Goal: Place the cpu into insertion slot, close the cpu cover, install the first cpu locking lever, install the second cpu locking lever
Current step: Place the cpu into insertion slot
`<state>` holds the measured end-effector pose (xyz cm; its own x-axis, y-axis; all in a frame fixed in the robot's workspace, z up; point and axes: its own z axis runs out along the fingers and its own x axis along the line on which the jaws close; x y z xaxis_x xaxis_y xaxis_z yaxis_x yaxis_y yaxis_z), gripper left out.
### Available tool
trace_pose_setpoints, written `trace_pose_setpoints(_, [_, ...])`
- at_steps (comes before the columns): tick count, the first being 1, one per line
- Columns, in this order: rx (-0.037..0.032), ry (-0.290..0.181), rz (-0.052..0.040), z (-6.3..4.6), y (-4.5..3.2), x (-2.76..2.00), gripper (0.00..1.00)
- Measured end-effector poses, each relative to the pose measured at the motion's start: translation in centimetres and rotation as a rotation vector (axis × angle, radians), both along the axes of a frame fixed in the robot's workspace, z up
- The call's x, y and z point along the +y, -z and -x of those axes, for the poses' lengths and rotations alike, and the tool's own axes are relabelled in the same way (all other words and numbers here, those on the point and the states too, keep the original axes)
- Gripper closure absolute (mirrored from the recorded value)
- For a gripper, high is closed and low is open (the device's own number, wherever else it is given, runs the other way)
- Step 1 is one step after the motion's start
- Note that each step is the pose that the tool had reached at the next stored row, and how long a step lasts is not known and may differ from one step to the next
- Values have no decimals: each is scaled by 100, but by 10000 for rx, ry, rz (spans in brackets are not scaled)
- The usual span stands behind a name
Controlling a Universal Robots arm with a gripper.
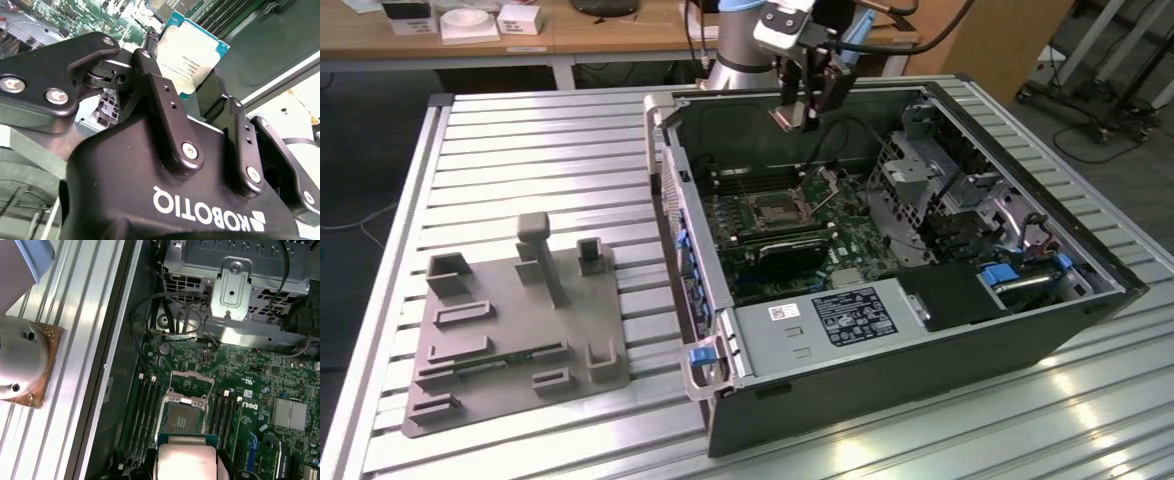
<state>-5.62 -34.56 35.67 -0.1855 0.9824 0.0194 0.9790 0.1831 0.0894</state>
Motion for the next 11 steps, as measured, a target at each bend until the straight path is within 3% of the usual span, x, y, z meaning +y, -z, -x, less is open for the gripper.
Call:
trace_pose_setpoints(7, [0,585,0,7,2,0,45])
trace_pose_setpoints(11, [0,663,1,8,2,0,45])
